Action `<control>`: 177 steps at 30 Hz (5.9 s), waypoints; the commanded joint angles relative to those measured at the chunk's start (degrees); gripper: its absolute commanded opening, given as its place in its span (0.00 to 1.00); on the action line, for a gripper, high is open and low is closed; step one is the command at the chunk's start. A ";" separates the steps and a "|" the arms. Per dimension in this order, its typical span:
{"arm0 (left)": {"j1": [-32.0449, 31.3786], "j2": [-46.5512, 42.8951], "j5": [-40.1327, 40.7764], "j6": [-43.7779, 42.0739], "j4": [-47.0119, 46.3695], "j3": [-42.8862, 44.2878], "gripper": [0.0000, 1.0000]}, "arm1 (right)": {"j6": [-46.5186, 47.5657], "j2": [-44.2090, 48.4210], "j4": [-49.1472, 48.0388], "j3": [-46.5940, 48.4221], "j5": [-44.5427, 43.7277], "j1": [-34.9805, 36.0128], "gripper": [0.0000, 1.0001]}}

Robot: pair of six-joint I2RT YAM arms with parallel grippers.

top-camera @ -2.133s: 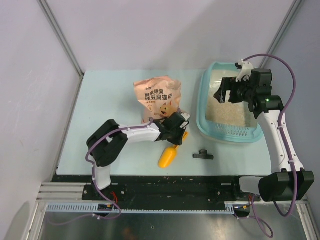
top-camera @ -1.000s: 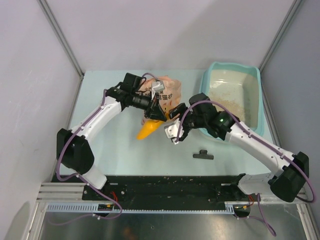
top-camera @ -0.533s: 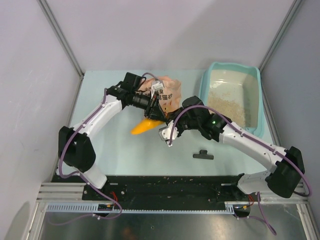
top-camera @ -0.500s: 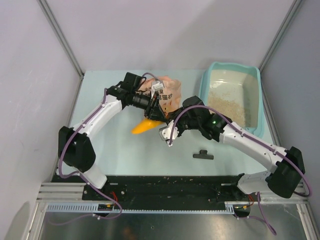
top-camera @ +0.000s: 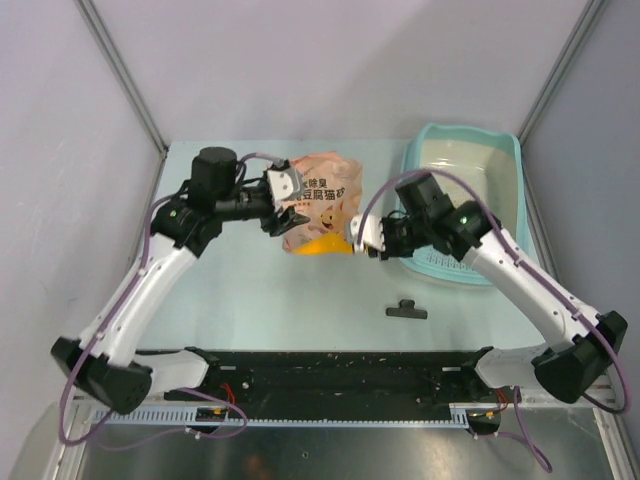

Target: Fill the litter box with clean litter

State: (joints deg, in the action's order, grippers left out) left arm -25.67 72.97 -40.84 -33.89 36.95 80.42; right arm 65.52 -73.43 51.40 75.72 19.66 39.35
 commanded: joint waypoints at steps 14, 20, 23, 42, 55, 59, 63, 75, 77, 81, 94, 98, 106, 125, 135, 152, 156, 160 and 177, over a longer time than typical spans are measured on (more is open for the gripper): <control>-14.93 -3.98 24.93 -31.05 -15.32 -10.19 0.58 | -32.29 -9.28 6.52 17.61 23.23 -7.10 0.00; -15.46 -3.71 23.35 -37.03 -17.87 -13.53 0.33 | -32.20 -8.92 6.70 17.70 23.85 -7.45 0.00; -15.72 -3.10 22.21 -37.92 -18.31 -14.50 0.07 | -34.30 -8.75 5.74 17.36 23.93 -8.59 0.00; -10.19 2.52 16.50 14.63 -19.81 -6.51 0.00 | -80.62 -9.45 -34.07 16.48 35.44 -30.30 0.88; -8.43 7.71 11.04 24.64 -27.36 -2.02 0.00 | -87.57 -8.05 -39.18 9.97 42.13 -29.25 0.85; -8.43 9.12 10.08 27.73 -28.95 -1.67 0.00 | -87.93 -8.31 -40.85 10.23 43.18 -27.49 0.83; -8.43 10.44 9.38 30.54 -30.80 -1.15 0.00 | -87.75 -8.57 -40.41 10.32 42.48 -26.44 0.76; -8.34 11.93 10.16 32.48 -33.08 -1.50 0.00 | -87.66 -9.19 -40.15 9.62 42.21 -25.55 0.60; -8.34 12.02 10.51 32.40 -33.35 -1.32 0.00 | -87.66 -9.28 -40.06 9.53 42.21 -25.47 0.57; -8.17 12.64 10.52 32.83 -33.78 -1.32 0.00 | -87.58 -9.63 -39.88 9.35 42.48 -25.55 0.52; -6.32 14.57 10.52 32.92 -33.79 -1.06 0.31 | -86.26 -10.16 -39.27 9.18 45.38 -28.01 0.00; -5.53 14.83 7.63 31.78 -33.70 -0.79 0.45 | -87.14 -10.42 -40.59 9.96 45.64 -29.95 0.00; -6.40 17.64 3.49 28.27 -34.05 1.48 0.52 | -88.45 -11.82 -41.73 10.06 45.99 -28.37 0.00; -9.05 16.68 5.42 7.80 -33.61 -0.18 0.00 | -84.06 -12.26 -34.26 8.74 50.47 -29.86 0.56; -8.34 19.49 2.61 10.50 -33.00 2.63 0.00 | -82.14 -12.79 -33.65 8.74 50.74 -29.95 0.46; -3.69 18.71 5.05 9.82 -29.83 8.96 0.64 | -72.11 -13.75 -19.17 19.34 38.91 -37.24 0.00; -0.89 17.64 16.83 5.77 -29.57 10.89 0.85 | -72.11 -14.64 -18.35 21.48 34.22 -39.44 0.00; 2.55 19.05 17.02 1.03 -25.81 11.68 0.88 | -72.64 -14.64 -19.93 20.87 32.81 -41.20 0.00; 3.70 23.71 21.41 -1.17 -15.42 13.53 0.72 | -67.72 -12.71 -16.85 22.72 26.66 -41.03 0.00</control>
State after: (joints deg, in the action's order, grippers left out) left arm -21.85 96.64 -20.86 -32.53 19.92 91.42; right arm -4.82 -88.40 33.93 95.53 48.18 -1.93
